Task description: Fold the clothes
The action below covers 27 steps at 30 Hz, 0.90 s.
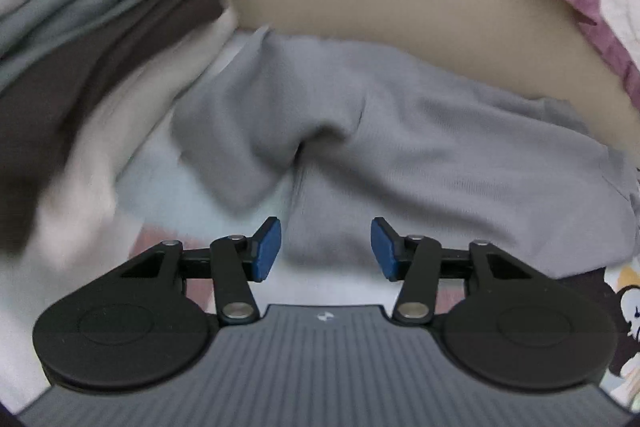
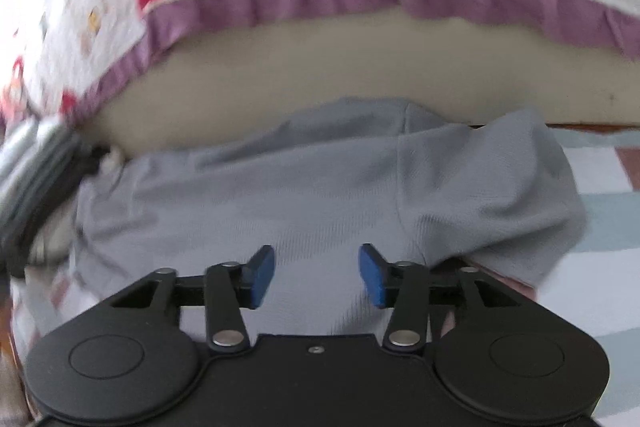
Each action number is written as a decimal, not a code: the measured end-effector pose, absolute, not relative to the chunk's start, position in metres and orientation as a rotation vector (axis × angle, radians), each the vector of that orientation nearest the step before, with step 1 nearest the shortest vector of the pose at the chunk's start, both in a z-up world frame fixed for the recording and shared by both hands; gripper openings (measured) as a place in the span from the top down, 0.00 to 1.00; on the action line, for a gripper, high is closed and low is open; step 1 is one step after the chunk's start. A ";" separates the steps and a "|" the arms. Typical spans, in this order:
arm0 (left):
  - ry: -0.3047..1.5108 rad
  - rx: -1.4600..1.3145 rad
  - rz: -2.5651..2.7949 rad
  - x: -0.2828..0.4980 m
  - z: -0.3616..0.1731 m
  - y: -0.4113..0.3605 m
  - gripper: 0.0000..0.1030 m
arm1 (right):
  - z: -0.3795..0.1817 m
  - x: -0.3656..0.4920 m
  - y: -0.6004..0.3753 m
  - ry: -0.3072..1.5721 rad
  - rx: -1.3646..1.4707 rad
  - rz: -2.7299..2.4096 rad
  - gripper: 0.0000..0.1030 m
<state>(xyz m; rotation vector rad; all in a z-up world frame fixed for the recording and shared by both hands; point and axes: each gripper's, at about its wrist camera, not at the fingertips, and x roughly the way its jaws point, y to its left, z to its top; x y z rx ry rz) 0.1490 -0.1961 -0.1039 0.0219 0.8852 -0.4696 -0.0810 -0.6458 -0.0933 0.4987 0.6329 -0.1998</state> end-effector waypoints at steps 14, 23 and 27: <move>0.882 0.086 -0.447 0.148 -0.071 -0.218 0.53 | -0.094 -0.140 -0.673 0.526 0.649 -0.274 0.47; 0.910 0.190 -0.596 0.154 -0.084 -0.219 0.51 | 0.019 -0.085 -0.610 0.800 0.447 -0.215 0.48; 0.839 0.190 -0.606 0.152 -0.084 -0.215 0.51 | 0.078 -0.045 -0.614 0.945 0.852 -0.161 0.48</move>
